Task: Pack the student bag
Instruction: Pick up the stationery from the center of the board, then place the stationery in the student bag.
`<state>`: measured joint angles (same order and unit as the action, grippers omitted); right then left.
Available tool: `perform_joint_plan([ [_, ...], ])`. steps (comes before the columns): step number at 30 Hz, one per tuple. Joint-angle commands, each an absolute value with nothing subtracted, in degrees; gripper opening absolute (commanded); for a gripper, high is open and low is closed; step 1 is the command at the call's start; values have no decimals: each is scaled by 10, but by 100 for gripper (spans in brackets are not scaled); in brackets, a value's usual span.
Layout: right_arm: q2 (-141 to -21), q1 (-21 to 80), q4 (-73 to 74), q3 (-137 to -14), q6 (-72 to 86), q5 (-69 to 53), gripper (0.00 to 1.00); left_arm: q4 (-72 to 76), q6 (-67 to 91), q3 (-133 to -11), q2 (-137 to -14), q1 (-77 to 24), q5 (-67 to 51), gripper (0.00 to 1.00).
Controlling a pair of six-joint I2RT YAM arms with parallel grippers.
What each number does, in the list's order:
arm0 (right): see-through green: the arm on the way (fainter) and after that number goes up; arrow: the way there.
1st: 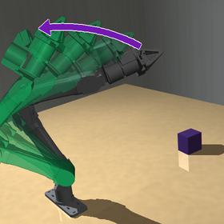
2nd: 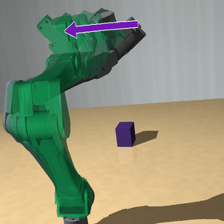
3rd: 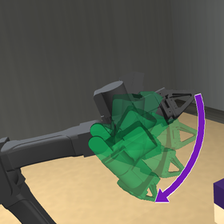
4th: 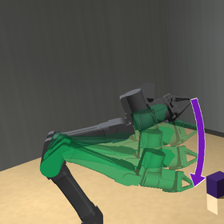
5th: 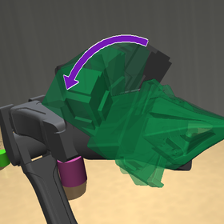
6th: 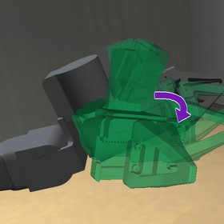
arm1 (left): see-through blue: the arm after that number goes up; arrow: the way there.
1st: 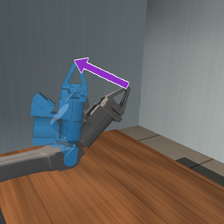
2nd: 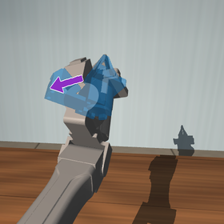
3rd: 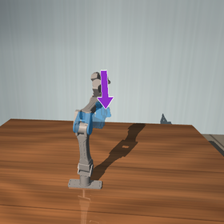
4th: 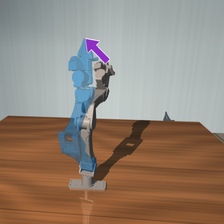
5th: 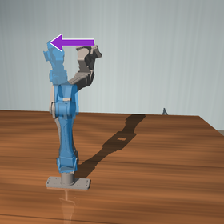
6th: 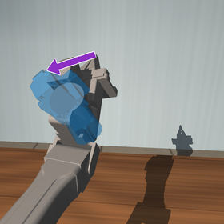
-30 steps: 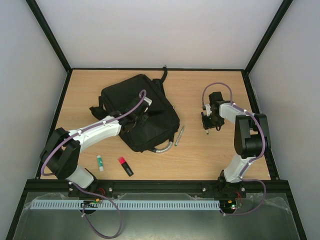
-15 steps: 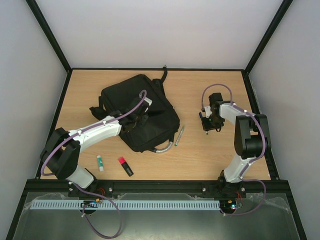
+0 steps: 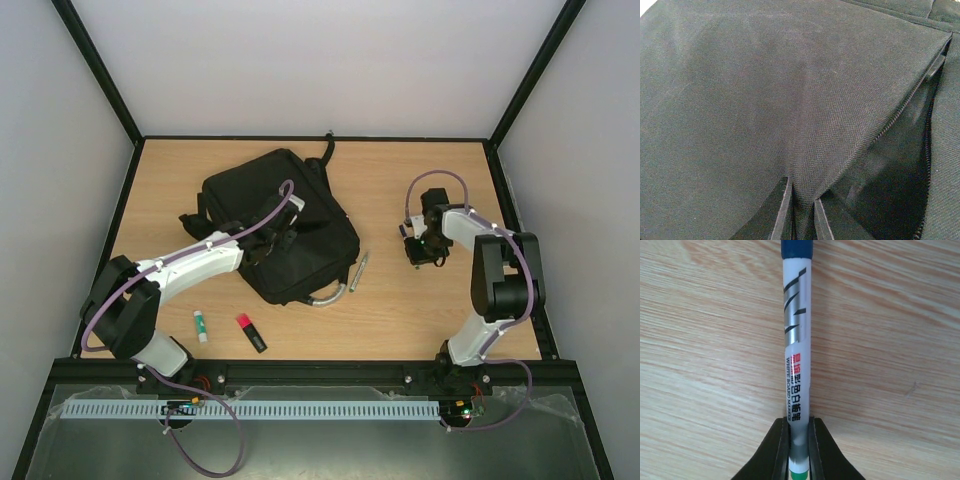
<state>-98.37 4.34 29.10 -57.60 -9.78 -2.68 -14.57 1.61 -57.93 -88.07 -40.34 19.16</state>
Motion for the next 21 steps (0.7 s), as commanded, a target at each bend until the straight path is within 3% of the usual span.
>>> perform_joint_plan([
  [1, -940, 40, 344, -584, -87, -82, 1, -154, 24, -594, -868, -413, 182, 9],
  [9, -885, 53, 419, -666, -106, -291, 1, -154, 26, -596, -869, -413, 185, 9],
  [21, -907, 182, 503, -705, -152, -404, 1, -149, 28, -596, -873, -414, 186, 9],
])
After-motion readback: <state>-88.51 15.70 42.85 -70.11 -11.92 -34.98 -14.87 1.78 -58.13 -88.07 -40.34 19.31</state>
